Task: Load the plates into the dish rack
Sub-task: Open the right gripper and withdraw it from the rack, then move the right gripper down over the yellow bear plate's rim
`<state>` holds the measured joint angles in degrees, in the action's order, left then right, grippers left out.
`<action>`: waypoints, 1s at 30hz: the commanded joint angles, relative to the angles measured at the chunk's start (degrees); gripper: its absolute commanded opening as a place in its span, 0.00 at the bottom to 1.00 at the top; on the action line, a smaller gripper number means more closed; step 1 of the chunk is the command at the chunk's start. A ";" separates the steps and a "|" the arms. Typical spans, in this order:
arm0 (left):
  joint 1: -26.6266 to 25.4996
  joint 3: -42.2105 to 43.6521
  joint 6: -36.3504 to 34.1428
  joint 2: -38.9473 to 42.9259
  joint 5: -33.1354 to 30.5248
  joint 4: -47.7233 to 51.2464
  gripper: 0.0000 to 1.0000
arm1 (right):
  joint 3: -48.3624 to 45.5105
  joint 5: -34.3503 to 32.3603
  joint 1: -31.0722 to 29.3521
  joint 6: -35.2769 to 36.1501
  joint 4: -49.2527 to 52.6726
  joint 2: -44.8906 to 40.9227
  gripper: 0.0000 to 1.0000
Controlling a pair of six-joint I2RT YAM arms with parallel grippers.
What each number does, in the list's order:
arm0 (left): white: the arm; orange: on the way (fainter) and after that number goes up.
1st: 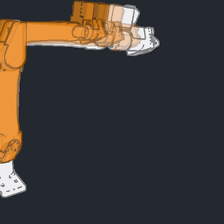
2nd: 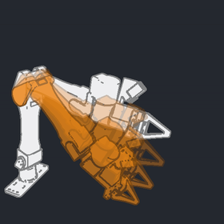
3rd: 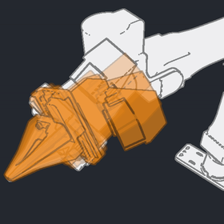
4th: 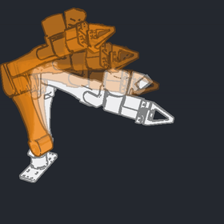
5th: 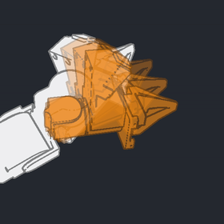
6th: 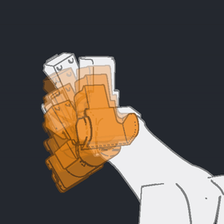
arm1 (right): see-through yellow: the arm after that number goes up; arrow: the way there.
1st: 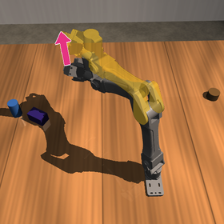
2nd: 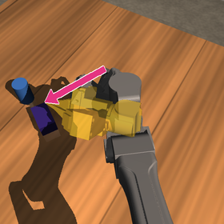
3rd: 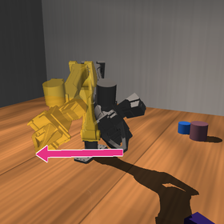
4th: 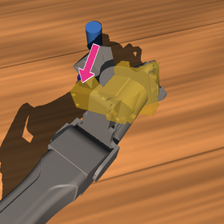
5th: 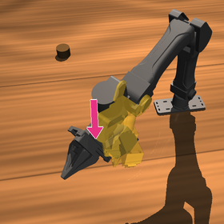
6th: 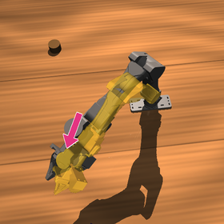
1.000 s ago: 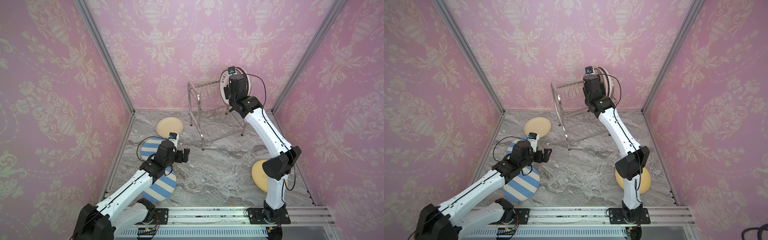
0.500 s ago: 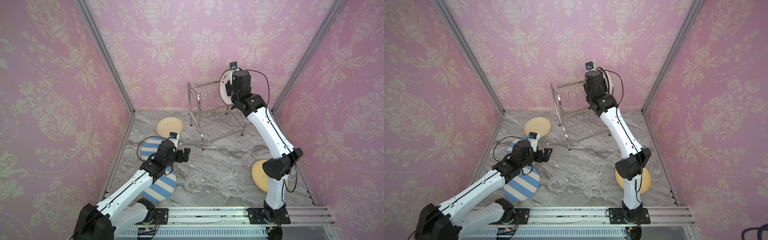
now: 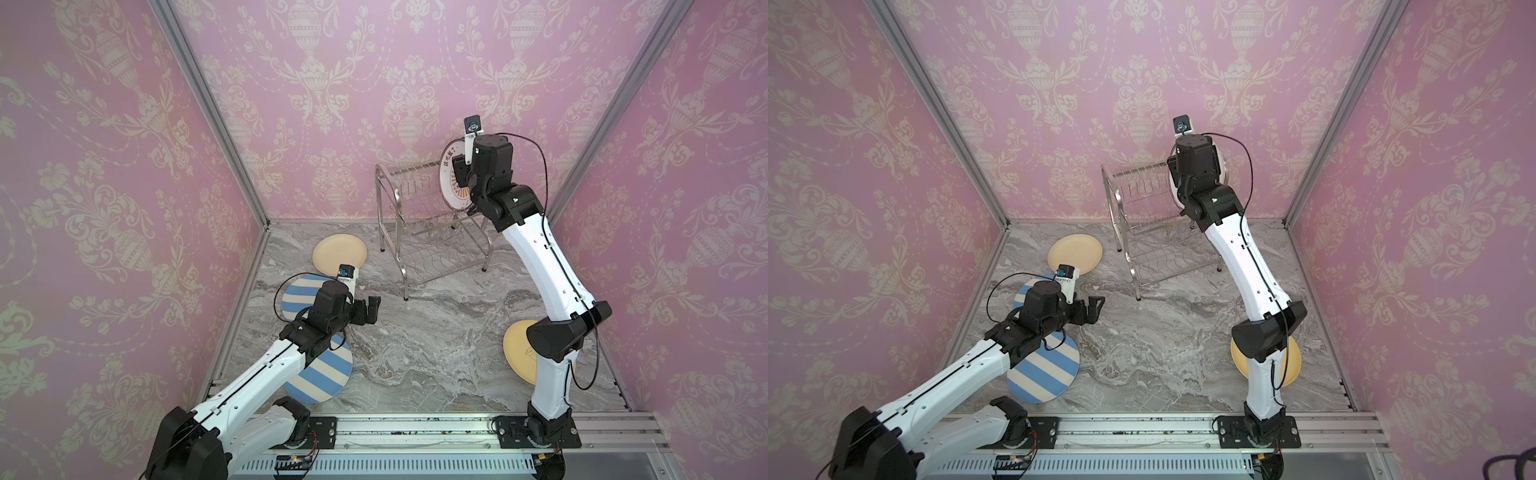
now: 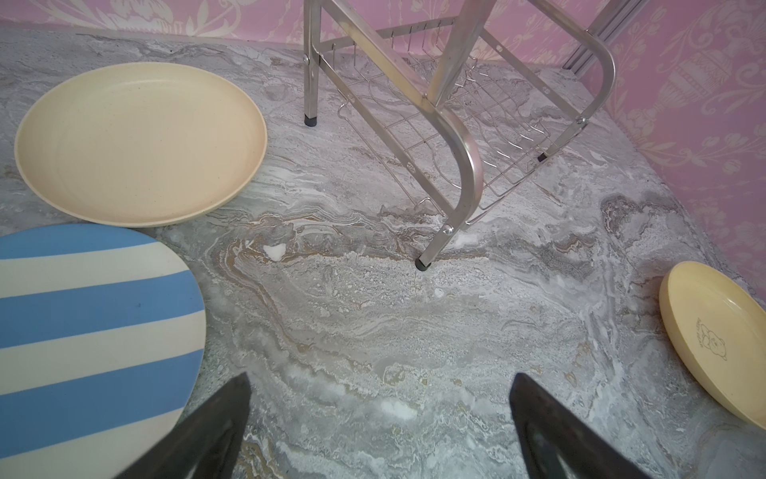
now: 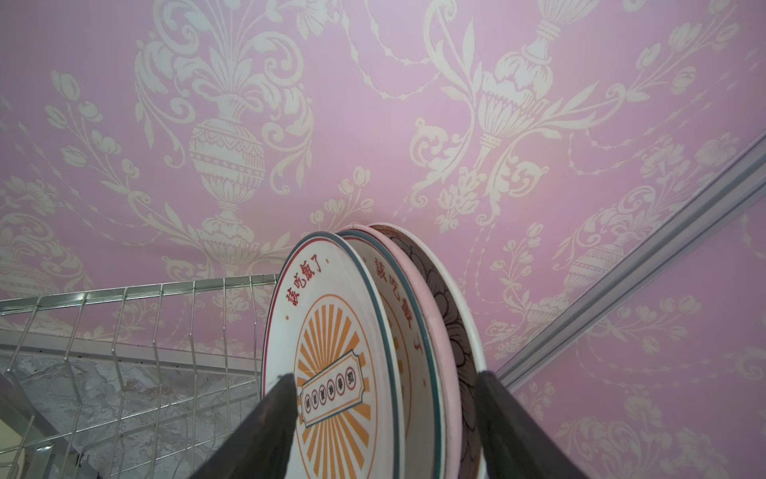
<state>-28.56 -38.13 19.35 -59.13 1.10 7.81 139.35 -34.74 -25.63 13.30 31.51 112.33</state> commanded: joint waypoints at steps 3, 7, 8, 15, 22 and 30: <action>0.52 -1.49 -1.49 0.73 -0.73 0.77 0.99 | -1.50 3.96 -0.50 -4.18 3.77 -7.21 0.76; 0.68 -3.14 -3.00 0.69 -1.49 1.33 0.99 | -10.07 6.62 -0.48 -8.29 6.26 -15.41 0.78; 0.69 -3.44 -2.95 0.68 -1.43 1.16 0.99 | -13.49 7.12 -0.54 -9.60 6.67 -18.22 0.78; 0.90 -3.38 -2.72 0.12 -0.49 0.60 0.99 | -34.56 7.24 -0.57 -21.37 16.26 -35.63 0.84; 0.94 -3.36 -3.10 -0.26 1.65 0.10 0.99 | -61.32 12.78 2.60 -39.29 26.17 -45.72 0.89; 0.93 -2.25 -2.07 -1.29 4.41 -1.42 0.99 | -83.98 21.92 5.23 -51.27 22.79 -50.38 0.89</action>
<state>-28.18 -39.88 17.78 -59.81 3.44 7.55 58.78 -17.43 -20.86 -30.20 54.94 64.99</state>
